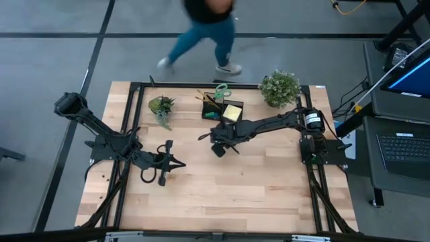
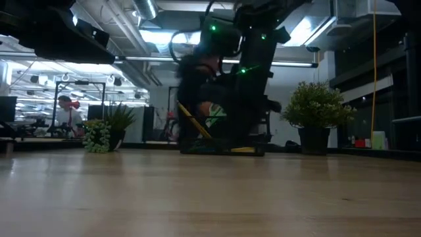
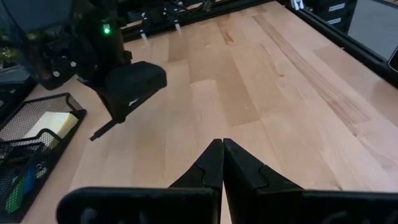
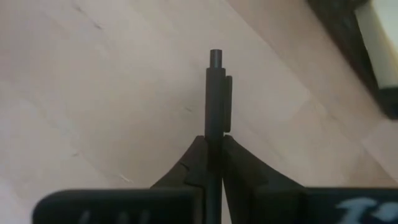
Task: Pick and place office supplies into organizer
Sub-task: Put the black pen into the black desk organizer
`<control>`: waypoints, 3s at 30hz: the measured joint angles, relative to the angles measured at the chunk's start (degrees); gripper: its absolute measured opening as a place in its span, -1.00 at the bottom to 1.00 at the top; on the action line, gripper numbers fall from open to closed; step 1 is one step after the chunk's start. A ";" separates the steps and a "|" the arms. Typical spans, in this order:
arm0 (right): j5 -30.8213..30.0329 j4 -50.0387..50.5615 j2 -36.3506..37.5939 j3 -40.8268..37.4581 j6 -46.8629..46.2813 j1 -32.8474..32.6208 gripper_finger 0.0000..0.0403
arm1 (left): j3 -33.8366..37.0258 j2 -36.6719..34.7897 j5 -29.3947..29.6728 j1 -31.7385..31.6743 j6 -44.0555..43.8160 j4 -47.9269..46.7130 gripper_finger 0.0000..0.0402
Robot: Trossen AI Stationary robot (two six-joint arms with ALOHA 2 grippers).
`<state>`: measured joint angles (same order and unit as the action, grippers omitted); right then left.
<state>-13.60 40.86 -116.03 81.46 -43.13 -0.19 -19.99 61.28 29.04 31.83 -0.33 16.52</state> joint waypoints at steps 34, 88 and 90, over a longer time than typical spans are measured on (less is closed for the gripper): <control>-2.87 3.52 0.83 26.39 38.70 15.71 -0.87 | 0.00 0.00 7.95 -0.09 -0.26 0.02 -0.99; 6.71 -62.35 0.76 -10.72 43.13 22.45 -0.47 | 0.00 0.00 13.09 -0.11 -2.13 -0.01 -0.99; 6.88 -61.77 0.76 -10.72 43.14 22.42 -0.40 | 0.00 0.00 13.09 -0.12 -2.13 0.00 -0.99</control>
<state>-6.72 -20.90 -115.26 70.74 0.01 22.22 -19.99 61.28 42.13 31.71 -2.46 16.52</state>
